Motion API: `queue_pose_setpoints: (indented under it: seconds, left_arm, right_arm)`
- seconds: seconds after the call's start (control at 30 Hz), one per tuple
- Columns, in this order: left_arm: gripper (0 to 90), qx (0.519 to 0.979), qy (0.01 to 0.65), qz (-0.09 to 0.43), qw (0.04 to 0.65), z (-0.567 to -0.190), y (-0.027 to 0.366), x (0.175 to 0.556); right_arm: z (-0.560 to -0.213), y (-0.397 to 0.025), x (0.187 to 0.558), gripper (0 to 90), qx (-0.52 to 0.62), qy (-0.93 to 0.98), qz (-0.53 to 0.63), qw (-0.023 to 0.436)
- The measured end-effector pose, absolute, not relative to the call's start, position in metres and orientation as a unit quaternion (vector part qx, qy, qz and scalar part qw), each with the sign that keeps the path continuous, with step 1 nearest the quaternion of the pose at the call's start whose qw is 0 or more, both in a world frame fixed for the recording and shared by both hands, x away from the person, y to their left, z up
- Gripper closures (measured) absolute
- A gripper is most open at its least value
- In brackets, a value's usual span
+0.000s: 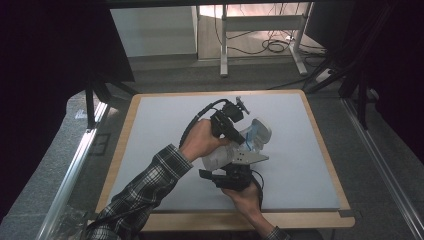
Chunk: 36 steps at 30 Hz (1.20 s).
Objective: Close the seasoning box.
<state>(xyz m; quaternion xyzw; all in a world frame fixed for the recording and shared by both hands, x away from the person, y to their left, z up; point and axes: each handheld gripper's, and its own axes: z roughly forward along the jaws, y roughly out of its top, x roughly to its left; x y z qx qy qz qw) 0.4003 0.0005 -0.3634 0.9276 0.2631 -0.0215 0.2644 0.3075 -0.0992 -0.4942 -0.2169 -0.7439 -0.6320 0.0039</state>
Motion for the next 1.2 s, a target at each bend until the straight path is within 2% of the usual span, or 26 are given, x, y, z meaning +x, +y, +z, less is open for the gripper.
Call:
queue_pose_setpoints:
  seconds: [1.2]
  left_arm:
    - [88.5, 0.92, 0.267, -0.024, 0.287, -0.366, 0.019, 0.398]
  right_arm:
    - [-0.509, -0.098, 0.313, 53.0, -0.246, -0.764, -0.595, -0.023]
